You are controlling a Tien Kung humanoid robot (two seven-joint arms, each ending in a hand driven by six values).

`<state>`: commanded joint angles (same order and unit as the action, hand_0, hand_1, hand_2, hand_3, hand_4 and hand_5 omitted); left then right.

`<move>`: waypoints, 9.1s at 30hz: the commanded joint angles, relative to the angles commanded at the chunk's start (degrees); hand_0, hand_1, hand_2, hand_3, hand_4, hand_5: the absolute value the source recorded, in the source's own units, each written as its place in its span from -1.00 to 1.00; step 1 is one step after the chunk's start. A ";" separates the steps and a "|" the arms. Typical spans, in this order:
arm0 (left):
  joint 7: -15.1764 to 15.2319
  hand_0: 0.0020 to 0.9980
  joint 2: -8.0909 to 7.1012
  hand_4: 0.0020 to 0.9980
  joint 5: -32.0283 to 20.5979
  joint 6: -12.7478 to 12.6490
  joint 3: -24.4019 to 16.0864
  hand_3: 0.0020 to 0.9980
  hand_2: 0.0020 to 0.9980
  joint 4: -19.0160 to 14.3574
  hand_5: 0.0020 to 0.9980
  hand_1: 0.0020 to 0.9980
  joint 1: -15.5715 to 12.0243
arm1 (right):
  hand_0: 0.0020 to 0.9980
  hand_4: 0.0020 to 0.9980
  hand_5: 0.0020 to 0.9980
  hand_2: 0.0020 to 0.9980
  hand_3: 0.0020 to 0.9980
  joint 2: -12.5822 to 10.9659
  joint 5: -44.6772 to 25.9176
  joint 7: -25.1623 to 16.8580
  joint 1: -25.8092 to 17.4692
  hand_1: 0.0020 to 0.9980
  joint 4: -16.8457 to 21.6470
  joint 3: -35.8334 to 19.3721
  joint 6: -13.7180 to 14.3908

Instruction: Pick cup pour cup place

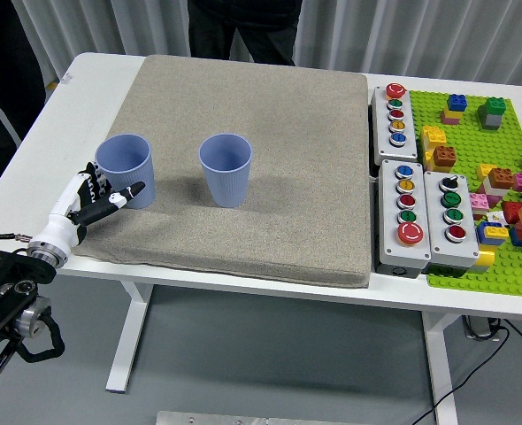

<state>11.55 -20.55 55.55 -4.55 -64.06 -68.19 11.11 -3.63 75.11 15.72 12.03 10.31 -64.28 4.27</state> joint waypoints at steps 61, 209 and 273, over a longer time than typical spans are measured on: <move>-0.69 0.34 2.80 0.66 3.16 -0.41 0.00 0.21 0.11 0.54 -0.58 0.15 2.22 | 0.35 -1.00 -0.63 0.14 0.15 -0.53 0.34 -0.29 1.04 0.28 0.00 -0.54 -0.07; -18.78 -0.06 -7.79 0.46 74.45 -3.91 13.53 -0.09 -0.12 -14.10 -0.59 -0.13 20.18 | 0.35 -1.00 -0.69 0.13 0.14 -1.65 -1.22 -0.48 1.34 0.27 0.00 0.23 0.48; 8.73 0.03 1.57 0.46 -0.76 -23.30 8.88 -0.02 -0.01 -5.98 -0.55 -0.02 13.96 | 0.35 -1.00 -0.70 0.13 0.14 -1.20 -0.97 -0.33 0.60 0.27 0.00 0.35 0.42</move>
<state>20.28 -18.98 54.79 -27.85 -55.19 -74.17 25.07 -4.83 74.14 15.39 12.64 10.31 -63.94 4.70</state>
